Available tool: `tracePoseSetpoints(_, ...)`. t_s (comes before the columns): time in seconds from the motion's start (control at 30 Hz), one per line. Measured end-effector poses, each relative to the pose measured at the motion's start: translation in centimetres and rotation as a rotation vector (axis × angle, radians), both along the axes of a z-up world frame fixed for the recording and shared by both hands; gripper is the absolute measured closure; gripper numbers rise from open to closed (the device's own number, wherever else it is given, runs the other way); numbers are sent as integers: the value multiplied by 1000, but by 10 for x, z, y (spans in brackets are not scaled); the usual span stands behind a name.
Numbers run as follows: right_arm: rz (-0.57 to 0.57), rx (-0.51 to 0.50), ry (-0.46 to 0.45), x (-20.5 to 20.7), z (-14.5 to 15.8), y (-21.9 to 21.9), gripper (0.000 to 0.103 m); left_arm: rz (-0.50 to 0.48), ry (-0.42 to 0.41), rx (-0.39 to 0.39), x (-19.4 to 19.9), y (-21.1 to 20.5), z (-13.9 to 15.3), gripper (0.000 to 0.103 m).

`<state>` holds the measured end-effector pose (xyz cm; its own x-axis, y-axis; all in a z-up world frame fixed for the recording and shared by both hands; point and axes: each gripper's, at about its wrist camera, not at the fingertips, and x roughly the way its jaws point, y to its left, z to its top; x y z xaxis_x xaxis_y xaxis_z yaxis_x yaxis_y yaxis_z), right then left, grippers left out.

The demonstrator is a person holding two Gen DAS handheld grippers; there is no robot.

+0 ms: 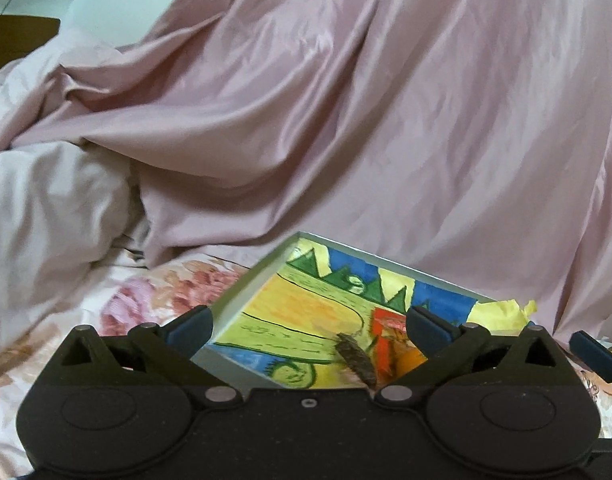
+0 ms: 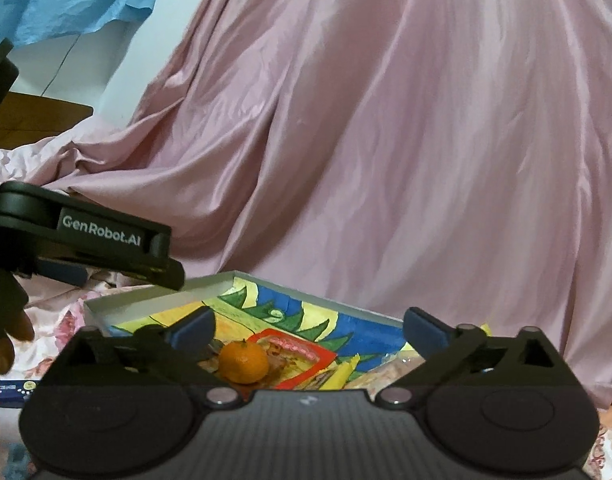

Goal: Organize snacks
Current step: 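Release the brown snack in the tray with left tool while right tool releases the yellow bar, then move both tools back over the remaining snacks on the bedspread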

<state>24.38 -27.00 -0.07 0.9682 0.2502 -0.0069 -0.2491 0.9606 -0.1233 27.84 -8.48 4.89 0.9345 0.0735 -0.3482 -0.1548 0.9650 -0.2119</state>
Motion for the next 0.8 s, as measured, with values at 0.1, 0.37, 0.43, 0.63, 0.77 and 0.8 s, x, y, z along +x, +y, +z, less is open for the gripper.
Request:
tracePoseSetpoints(0.1, -11, -8, -16, -13, 1, 2, 0, -4, -7, 25, -16, 3, 4, 1)
tracePoseSetpoints(0.37, 0, 12, -5, -53, 6, 7, 0, 3, -13, 68, -67, 20, 11, 1)
tracePoseSetpoints(0.43, -2, 22, 4, -68, 7, 10, 0, -2, -14, 79, -80, 24, 10, 1)
tracePoseSetpoints(0.63, 1, 46, 36, -115, 5, 15, 0, -12, -8, 74, -118, 34, 3, 1)
tracePoseSetpoints(0.77, -1, 86, 36, -145, 3, 14, 0, -20, -2, 63, -138, 40, -5, 1)
tracePoseSetpoints(0.8, -3, 95, 34, -151, 4, 14, 0, -24, 1, 63, -145, 41, -7, 1)
